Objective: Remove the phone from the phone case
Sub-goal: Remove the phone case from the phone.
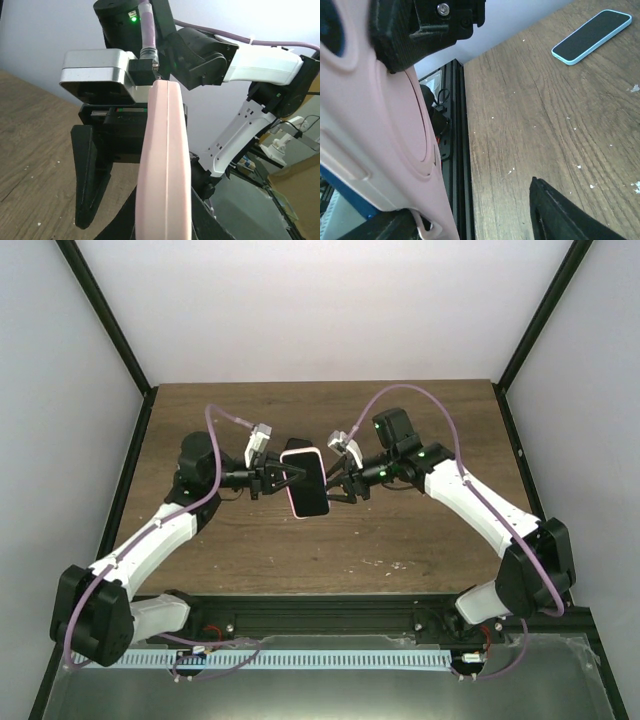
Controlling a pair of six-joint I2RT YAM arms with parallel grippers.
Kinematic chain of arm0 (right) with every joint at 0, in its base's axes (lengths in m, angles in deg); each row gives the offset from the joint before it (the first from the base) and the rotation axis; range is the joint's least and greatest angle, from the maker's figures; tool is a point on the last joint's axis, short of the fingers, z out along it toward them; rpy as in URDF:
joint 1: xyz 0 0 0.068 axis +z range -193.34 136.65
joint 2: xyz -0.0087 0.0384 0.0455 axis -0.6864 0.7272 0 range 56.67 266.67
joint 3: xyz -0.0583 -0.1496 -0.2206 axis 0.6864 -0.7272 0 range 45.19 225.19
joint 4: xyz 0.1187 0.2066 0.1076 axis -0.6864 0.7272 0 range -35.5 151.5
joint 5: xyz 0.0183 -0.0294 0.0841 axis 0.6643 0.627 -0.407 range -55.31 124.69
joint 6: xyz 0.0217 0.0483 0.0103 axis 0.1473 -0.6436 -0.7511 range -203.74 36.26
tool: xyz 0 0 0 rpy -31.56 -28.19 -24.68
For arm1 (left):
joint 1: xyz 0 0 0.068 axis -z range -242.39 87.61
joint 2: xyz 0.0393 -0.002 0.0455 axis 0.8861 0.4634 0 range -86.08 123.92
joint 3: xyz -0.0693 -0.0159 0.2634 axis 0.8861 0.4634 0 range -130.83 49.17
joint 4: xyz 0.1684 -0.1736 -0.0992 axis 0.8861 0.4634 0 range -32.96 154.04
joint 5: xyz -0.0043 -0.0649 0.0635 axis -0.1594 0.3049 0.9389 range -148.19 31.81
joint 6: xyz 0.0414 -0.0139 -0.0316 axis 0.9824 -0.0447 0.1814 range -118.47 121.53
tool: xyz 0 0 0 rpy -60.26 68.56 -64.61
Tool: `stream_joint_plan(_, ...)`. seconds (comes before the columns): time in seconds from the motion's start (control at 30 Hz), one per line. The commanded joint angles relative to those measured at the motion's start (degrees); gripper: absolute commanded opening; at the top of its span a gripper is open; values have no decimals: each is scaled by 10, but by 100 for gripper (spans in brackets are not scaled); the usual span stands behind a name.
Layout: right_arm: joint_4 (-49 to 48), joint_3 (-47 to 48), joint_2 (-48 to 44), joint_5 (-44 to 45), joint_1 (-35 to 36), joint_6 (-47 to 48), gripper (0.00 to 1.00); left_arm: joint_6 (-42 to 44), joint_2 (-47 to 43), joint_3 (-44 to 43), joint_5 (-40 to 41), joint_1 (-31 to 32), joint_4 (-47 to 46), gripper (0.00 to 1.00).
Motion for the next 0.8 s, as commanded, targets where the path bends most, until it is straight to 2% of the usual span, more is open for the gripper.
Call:
stream_joint_plan(0.0,-189,92,-22,-37,5,-76,48,28,21,14,-29,46,162,0)
stream_joint_plan(0.1,-181,87,-25,-40,5,-88,34,35,23,9,29,45,186,0)
stream_joint_plan(0.17,-163,80,-27,-34,5,-90,19,28,20,4,80,46,202,0)
stream_joint_plan(0.27,-141,56,-34,8,4,-96,4,20,1,4,184,47,227,8)
stream_joint_plan(0.3,-138,41,-40,28,2,-100,2,16,-7,7,212,47,228,16)
stream_joint_plan(0.37,-140,9,-50,62,1,-105,1,16,-23,14,255,47,228,31)
stream_joint_plan(0.47,-142,-33,-63,110,-4,-121,1,20,-49,23,324,47,242,44)
stream_joint_plan(0.67,-89,-88,-91,247,-6,-133,1,62,-128,42,595,84,326,57)
stream_joint_plan(0.77,-65,-112,-102,328,-7,-166,1,62,-155,55,651,99,344,57)
